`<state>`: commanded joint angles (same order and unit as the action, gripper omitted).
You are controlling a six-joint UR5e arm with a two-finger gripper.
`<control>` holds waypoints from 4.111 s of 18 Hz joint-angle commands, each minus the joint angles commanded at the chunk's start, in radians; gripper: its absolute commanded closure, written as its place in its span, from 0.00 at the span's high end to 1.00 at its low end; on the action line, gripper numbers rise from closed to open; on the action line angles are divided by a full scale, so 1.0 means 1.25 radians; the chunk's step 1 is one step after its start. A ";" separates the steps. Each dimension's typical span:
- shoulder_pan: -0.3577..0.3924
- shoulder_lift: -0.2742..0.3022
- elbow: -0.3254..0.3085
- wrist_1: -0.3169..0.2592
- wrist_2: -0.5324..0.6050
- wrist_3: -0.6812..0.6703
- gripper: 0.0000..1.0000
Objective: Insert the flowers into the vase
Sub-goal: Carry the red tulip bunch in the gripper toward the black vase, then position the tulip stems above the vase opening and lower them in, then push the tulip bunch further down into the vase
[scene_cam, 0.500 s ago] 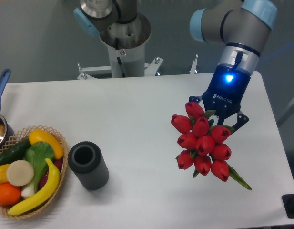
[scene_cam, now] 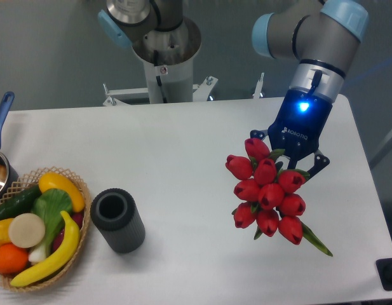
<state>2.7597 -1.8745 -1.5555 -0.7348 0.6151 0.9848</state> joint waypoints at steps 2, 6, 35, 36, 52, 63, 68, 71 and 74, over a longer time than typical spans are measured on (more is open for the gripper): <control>-0.010 -0.001 0.001 0.000 0.000 0.000 0.31; -0.028 -0.016 0.001 0.022 -0.027 0.004 0.31; -0.234 -0.036 -0.071 0.039 -0.475 0.075 0.31; -0.237 -0.036 -0.074 0.039 -0.475 0.075 0.31; -0.255 -0.055 -0.121 0.039 -0.475 0.092 0.31; -0.250 -0.109 -0.148 0.039 -0.472 0.120 0.32; -0.234 -0.113 -0.185 0.039 -0.463 0.141 0.33; -0.233 -0.123 -0.201 0.039 -0.463 0.177 0.34; -0.232 -0.130 -0.202 0.039 -0.463 0.180 0.34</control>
<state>2.4697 -2.0371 -1.8086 -0.6857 0.0368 1.2103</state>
